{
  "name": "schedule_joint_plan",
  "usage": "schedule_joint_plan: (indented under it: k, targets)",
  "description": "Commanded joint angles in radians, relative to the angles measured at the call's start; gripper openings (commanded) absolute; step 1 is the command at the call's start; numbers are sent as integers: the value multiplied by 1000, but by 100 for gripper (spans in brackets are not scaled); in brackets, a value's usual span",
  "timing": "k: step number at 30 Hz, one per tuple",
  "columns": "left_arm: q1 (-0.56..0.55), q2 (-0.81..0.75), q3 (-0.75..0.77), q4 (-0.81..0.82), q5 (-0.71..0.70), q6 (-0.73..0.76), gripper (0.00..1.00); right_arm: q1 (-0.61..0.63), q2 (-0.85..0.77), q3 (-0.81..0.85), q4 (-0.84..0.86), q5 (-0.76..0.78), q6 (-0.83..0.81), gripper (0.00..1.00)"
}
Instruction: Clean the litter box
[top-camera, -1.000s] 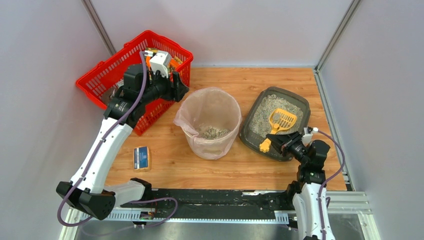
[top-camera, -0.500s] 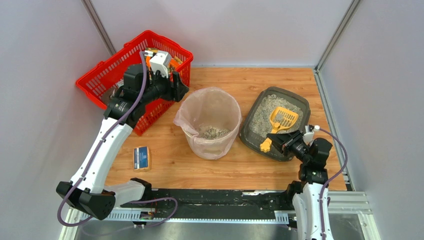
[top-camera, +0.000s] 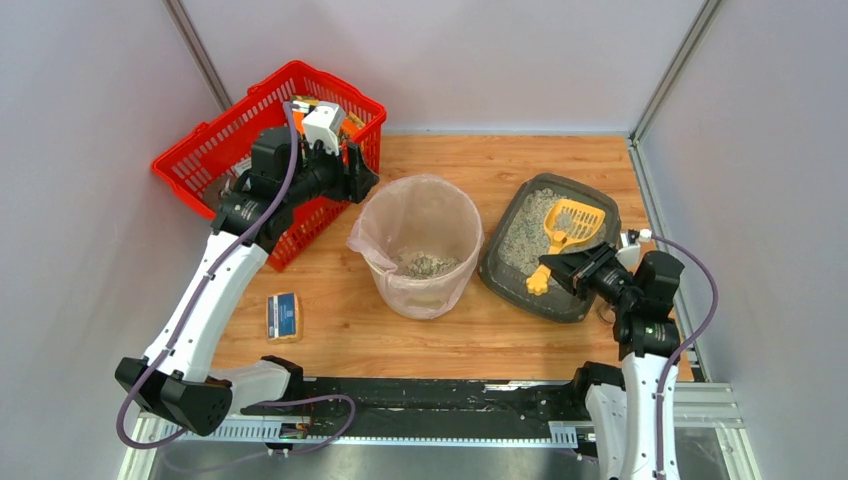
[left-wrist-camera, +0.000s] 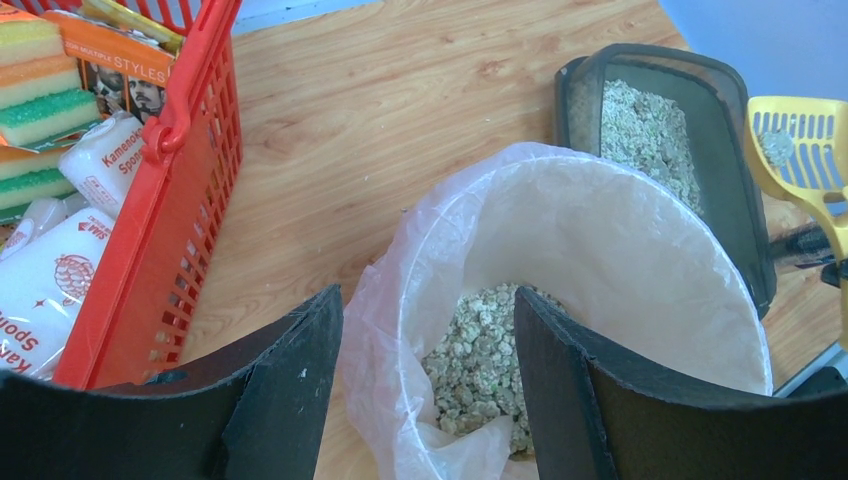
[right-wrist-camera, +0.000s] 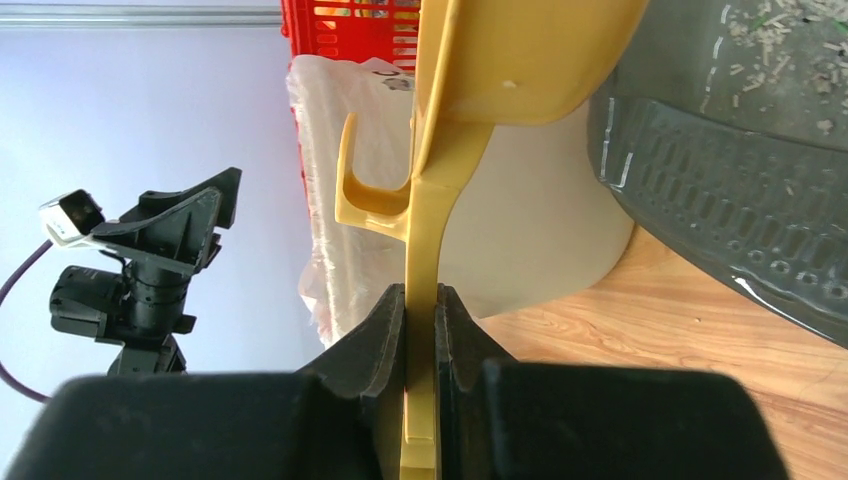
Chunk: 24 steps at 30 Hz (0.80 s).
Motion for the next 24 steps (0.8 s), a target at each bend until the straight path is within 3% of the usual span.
schedule_joint_plan:
  k: [1,6,10,15,24]
  targets:
    - [-4,-1,11,18,-10,15,71,19,27,129,-46,-17,-37,0]
    - [-4,2,5,20,-15,9,71,79,109,209,-5,21,-11,0]
    - [-4,8,5,20,-10,6,71,232,221,300,91,70,17,0]
    - [-4,8,5,18,-23,12,71,410,368,496,74,130,-40,0]
    - [-4,31,6,9,-29,10,71,632,451,571,28,187,-150,0]
